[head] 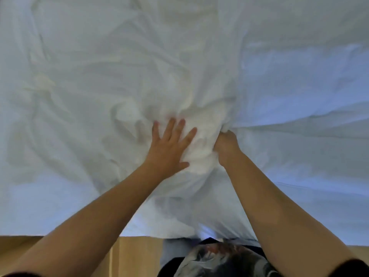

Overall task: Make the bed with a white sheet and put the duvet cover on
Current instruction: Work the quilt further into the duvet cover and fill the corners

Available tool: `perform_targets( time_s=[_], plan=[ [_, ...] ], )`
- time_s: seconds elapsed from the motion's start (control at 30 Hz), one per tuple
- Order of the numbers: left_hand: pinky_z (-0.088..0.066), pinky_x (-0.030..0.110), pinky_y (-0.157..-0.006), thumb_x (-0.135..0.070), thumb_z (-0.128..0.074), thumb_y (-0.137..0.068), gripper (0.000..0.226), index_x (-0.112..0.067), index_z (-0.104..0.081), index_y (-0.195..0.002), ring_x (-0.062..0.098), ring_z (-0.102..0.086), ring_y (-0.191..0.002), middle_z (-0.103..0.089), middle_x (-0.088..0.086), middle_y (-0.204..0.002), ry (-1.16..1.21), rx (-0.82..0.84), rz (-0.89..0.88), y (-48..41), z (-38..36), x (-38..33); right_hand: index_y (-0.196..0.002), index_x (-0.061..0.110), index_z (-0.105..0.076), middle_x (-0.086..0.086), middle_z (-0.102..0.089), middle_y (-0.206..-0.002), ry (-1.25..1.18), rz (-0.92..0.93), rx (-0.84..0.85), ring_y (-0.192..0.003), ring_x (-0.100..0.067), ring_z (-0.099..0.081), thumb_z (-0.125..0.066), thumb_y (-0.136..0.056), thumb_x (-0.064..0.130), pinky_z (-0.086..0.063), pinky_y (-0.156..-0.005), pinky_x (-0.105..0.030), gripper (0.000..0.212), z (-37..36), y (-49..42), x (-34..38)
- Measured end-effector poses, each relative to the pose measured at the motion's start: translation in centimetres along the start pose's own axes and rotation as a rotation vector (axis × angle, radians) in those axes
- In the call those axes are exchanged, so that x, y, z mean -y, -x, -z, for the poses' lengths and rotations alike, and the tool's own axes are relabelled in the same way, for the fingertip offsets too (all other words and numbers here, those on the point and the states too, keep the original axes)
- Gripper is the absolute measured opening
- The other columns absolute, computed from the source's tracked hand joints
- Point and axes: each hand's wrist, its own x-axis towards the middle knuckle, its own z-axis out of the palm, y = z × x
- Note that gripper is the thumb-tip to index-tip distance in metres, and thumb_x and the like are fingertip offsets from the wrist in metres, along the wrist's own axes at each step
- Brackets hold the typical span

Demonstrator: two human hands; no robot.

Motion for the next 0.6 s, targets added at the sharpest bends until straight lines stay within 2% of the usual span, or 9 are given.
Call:
perform_targets(
  time_s=[0.03, 0.07, 0.13, 0.23, 0.33, 0.4, 0.47, 0.53, 0.6],
  plan=[
    [0.002, 0.065, -0.107, -0.057, -0.052, -0.086, 0.087, -0.026, -0.004, -0.152, 0.033, -0.008, -0.145, -0.007, 0.013, -0.158, 0.01, 0.012, 0.054, -1.0, -0.7, 0.8, -0.119, 0.004, -0.057, -0.017, -0.061, -0.116, 0.008, 0.057, 0.024, -0.105, -0.034, -0.06, -0.06, -0.083, 0.026, -0.051, -0.087, -0.042, 0.042, 0.0, 0.3, -0.2],
    [0.006, 0.063, -0.108, -0.052, -0.049, -0.09, 0.079, -0.025, -0.008, -0.152, 0.031, -0.009, -0.145, -0.01, 0.012, -0.158, 0.03, -0.019, 0.095, -1.8, -1.0, 1.4, -0.114, 0.007, -0.06, -0.013, -0.065, -0.107, -0.048, 0.101, 0.068, -0.095, -0.028, -0.064, -0.065, -0.076, 0.026, -0.054, -0.076, -0.036, 0.043, 0.1, 0.7, -0.3],
    [0.004, 0.059, -0.111, -0.038, -0.046, -0.095, 0.058, -0.017, -0.031, -0.147, 0.028, -0.022, -0.142, -0.031, 0.011, -0.152, 0.126, -0.153, 0.153, -3.1, -1.2, 2.4, -0.099, 0.012, -0.066, -0.004, -0.071, -0.088, -0.206, 0.114, 0.222, -0.078, -0.02, -0.067, -0.067, -0.062, 0.025, -0.052, -0.066, -0.028, 0.039, 0.5, 1.6, -0.6],
    [-0.009, 0.047, -0.113, -0.016, -0.048, -0.092, 0.029, -0.007, -0.06, -0.118, 0.026, -0.046, -0.125, -0.061, 0.012, -0.121, 0.301, -0.377, 0.282, -4.4, -1.4, 3.3, -0.085, 0.011, -0.068, -0.003, -0.072, -0.076, -0.495, 0.018, 0.45, -0.072, -0.017, -0.068, -0.06, -0.073, 0.01, -0.052, -0.074, -0.03, 0.015, 0.7, 2.0, -1.4],
    [-0.016, 0.04, -0.114, -0.011, -0.041, -0.091, 0.026, -0.008, -0.063, -0.105, 0.03, -0.054, -0.109, -0.066, 0.011, -0.105, 0.499, -0.375, 0.405, -4.8, -0.5, 2.5, -0.096, 0.011, -0.067, -0.005, -0.073, -0.09, -0.617, 0.011, 0.551, -0.085, -0.019, -0.069, -0.06, -0.083, 0.007, -0.053, -0.082, -0.032, 0.015, 0.0, 2.7, -1.6],
    [-0.03, 0.04, -0.109, -0.016, -0.038, -0.09, 0.031, -0.009, -0.06, -0.11, 0.025, -0.058, -0.103, -0.066, 0.006, -0.104, 0.85, -0.422, 0.415, -4.0, 0.7, 1.3, -0.108, 0.011, -0.064, -0.006, -0.072, -0.1, -0.566, 0.083, 0.541, -0.092, -0.018, -0.069, -0.065, -0.084, 0.013, -0.056, -0.079, -0.03, 0.024, -0.8, 3.4, -1.3],
    [-0.042, 0.022, -0.096, -0.03, -0.041, -0.091, 0.041, -0.017, -0.052, -0.128, 0.004, -0.055, -0.105, -0.06, -0.01, -0.116, 1.211, -0.414, 0.355, -2.6, 2.0, 0.2, -0.116, 0.011, -0.062, -0.007, -0.071, -0.106, -0.427, 0.129, 0.46, -0.096, -0.02, -0.068, -0.066, -0.085, 0.017, -0.055, -0.086, -0.036, 0.032, -1.5, 3.9, -0.6],
    [-0.036, 0.0, -0.082, -0.051, -0.05, -0.085, 0.06, -0.027, -0.04, -0.139, -0.013, -0.047, -0.103, -0.048, -0.027, -0.123, 1.292, -0.344, 0.269, -1.3, 2.8, -0.4, -0.114, 0.015, -0.063, -0.005, -0.071, -0.102, -0.142, 0.21, 0.379, -0.093, -0.021, -0.067, -0.062, -0.087, 0.024, -0.054, -0.088, -0.042, 0.028, -2.1, 4.4, 0.2],
    [-0.034, -0.003, -0.076, -0.052, -0.066, -0.079, 0.068, -0.026, -0.041, -0.137, -0.014, -0.049, -0.099, -0.048, -0.029, -0.116, 1.21, -0.308, 0.256, -1.5, 3.0, -0.1, -0.109, 0.014, -0.064, -0.007, -0.07, -0.098, 0.194, 0.377, 0.32, -0.09, -0.022, -0.066, -0.056, -0.089, 0.025, -0.054, -0.085, -0.044, 0.024, -2.7, 5.0, 0.6]
  ],
)
